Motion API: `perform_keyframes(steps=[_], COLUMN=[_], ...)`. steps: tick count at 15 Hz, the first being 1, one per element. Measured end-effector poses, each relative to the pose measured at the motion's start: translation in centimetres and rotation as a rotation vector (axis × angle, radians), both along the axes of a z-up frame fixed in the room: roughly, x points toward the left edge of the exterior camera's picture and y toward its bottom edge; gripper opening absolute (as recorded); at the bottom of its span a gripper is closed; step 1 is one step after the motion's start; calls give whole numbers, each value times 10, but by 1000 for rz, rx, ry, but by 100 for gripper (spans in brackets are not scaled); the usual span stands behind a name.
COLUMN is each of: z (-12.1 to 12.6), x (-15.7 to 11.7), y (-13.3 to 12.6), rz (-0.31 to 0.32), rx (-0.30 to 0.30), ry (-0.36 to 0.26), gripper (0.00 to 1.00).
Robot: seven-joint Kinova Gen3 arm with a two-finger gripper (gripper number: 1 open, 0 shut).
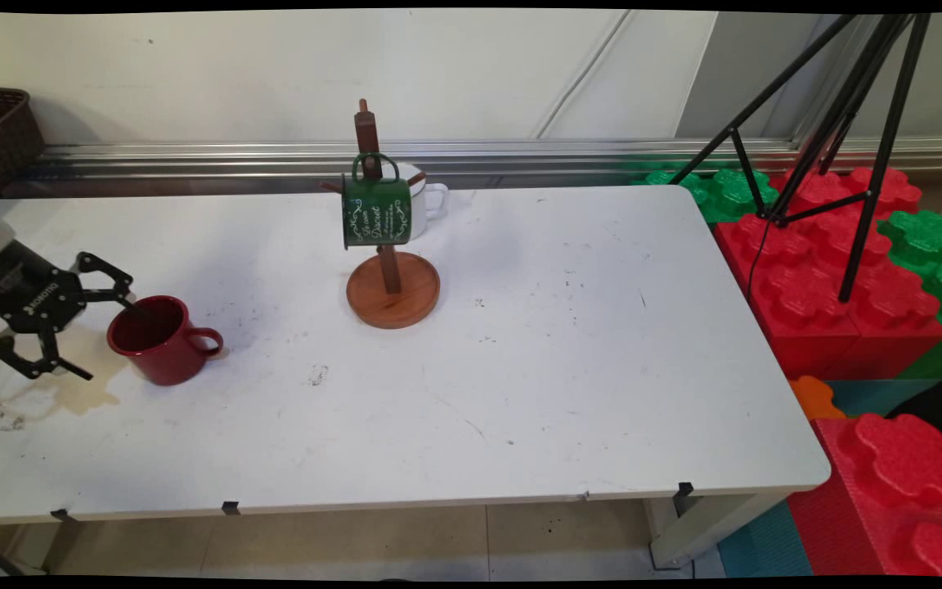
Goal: Pick up the green mug from the rack
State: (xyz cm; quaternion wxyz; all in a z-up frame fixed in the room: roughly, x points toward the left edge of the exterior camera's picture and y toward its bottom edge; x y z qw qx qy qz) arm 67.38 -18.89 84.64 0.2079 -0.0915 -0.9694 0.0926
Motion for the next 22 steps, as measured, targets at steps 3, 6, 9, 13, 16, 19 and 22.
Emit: perform_keyframes(steps=[3, 6, 9, 13, 16, 19, 22], z=[10, 18, 26, 34, 42, 49, 54], x=[8, 13, 19, 21, 19, 13, 4], y=[6, 9, 14, 16, 15, 13, 10], rz=[66, 124, 198, 277, 327, 365, 395], rx=[27, 50, 85, 126, 154, 176, 191], ry=[47, 91, 154, 241, 315, 387, 453], gripper=[100, 100, 100, 100, 100, 100, 100])
